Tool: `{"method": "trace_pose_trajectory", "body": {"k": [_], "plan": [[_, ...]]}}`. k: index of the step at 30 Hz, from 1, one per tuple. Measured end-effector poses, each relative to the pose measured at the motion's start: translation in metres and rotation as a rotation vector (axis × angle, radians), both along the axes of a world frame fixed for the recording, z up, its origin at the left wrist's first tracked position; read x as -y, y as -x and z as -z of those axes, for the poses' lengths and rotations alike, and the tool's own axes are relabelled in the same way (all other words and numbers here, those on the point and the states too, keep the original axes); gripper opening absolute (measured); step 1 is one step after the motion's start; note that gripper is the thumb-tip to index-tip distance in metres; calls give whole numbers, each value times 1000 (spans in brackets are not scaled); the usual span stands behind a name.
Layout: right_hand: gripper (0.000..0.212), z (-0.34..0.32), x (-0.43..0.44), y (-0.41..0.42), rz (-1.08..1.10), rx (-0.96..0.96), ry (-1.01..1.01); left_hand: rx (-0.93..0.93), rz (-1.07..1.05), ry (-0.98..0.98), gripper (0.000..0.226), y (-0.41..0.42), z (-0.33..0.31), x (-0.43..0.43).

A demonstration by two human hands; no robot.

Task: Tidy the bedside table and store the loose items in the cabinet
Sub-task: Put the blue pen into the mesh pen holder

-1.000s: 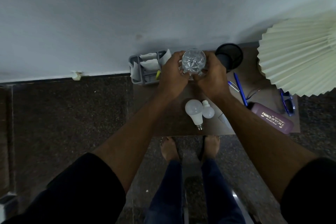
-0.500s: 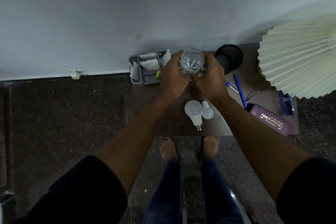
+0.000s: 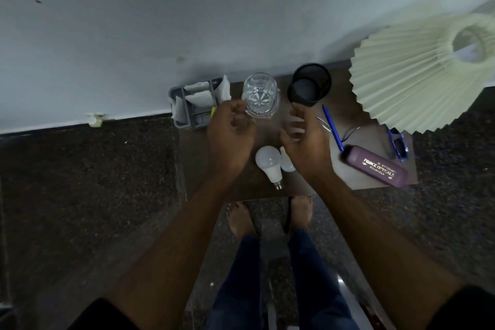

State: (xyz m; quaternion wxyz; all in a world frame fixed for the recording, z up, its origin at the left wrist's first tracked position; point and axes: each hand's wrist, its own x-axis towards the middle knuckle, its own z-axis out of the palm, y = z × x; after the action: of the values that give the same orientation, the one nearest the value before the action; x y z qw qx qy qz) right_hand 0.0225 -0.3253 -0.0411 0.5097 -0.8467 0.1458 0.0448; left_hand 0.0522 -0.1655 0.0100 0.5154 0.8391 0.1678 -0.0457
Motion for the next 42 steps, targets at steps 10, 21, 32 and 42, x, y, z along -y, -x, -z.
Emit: {"method": "trace_pose_trajectory", "body": {"k": [10,21,32,42], "plan": [[34,6,48,50,116,-61,53,-204,224,89,11,46,26,56],[20,34,88,45,189,-170,304,-258,412,-55,22,13,60,116],[14,49,92,16,97,-235,425,37,897,-495,39,-5,101,143],[13,60,93,-3,71,-319,487,53,904,-598,28,-16,103,148]]}}
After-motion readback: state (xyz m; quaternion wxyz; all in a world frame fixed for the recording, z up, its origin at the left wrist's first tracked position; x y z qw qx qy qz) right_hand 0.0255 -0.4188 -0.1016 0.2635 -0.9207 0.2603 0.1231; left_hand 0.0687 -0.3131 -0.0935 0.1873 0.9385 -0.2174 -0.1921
